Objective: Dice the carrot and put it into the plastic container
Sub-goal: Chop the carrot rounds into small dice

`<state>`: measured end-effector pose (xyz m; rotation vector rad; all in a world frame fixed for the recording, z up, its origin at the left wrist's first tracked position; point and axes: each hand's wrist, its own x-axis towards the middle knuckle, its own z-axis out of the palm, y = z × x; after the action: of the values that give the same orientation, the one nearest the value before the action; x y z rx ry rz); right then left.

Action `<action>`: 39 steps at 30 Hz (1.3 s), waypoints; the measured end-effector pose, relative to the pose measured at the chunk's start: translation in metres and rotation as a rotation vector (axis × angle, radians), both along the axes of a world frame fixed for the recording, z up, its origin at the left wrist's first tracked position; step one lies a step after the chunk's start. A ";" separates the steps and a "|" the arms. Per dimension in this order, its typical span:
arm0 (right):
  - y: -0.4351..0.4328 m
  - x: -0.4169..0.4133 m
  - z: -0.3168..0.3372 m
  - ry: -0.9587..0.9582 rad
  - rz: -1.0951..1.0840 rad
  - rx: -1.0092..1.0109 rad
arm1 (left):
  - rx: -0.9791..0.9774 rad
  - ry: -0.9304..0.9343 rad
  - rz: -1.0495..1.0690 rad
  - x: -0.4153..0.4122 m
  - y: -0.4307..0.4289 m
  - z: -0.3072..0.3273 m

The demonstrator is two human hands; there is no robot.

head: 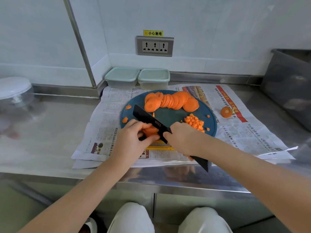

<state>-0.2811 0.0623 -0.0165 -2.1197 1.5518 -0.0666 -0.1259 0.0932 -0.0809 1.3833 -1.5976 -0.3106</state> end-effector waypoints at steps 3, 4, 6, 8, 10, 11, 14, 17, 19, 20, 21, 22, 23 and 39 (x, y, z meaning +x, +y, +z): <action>-0.002 -0.004 0.002 -0.021 -0.003 0.034 | 0.019 -0.009 -0.013 0.001 0.000 0.000; -0.002 -0.006 0.003 -0.039 -0.007 0.050 | 0.018 -0.014 -0.013 0.002 0.000 -0.001; -0.002 -0.009 0.003 -0.055 -0.001 0.056 | 0.015 -0.021 -0.013 0.003 0.000 -0.003; -0.001 -0.008 0.003 -0.026 0.006 0.021 | 0.015 -0.034 -0.006 0.003 0.000 -0.004; 0.000 -0.004 0.002 0.014 0.020 -0.016 | 0.006 -0.049 0.005 0.003 -0.002 -0.005; 0.001 -0.002 0.003 0.032 0.026 -0.036 | 0.002 -0.051 0.010 0.003 -0.002 -0.005; 0.003 -0.003 0.008 0.023 0.012 -0.034 | -0.014 -0.055 0.003 0.003 -0.002 -0.004; 0.001 -0.009 0.012 -0.007 -0.002 0.031 | -0.037 -0.086 0.001 0.002 -0.001 -0.003; 0.001 -0.013 0.015 -0.052 -0.033 0.089 | -0.045 -0.103 0.003 0.001 -0.001 -0.003; 0.002 -0.014 0.016 -0.056 -0.046 0.105 | -0.046 -0.105 0.004 0.002 -0.001 -0.002; 0.002 -0.016 0.017 -0.050 -0.050 0.112 | -0.044 -0.103 0.004 0.002 -0.001 -0.002; 0.003 -0.017 0.017 -0.049 -0.054 0.113 | -0.039 -0.100 0.005 0.002 -0.001 -0.002; 0.004 -0.018 0.018 -0.045 -0.048 0.113 | -0.035 -0.098 0.006 0.002 0.000 -0.002; 0.009 -0.024 0.032 -0.150 -0.058 0.201 | -0.066 -0.145 0.005 -0.002 0.004 0.006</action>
<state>-0.3053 0.0711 0.0156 -1.8707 1.4678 -0.0837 -0.1280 0.0976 -0.0748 1.3856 -1.7070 -0.1560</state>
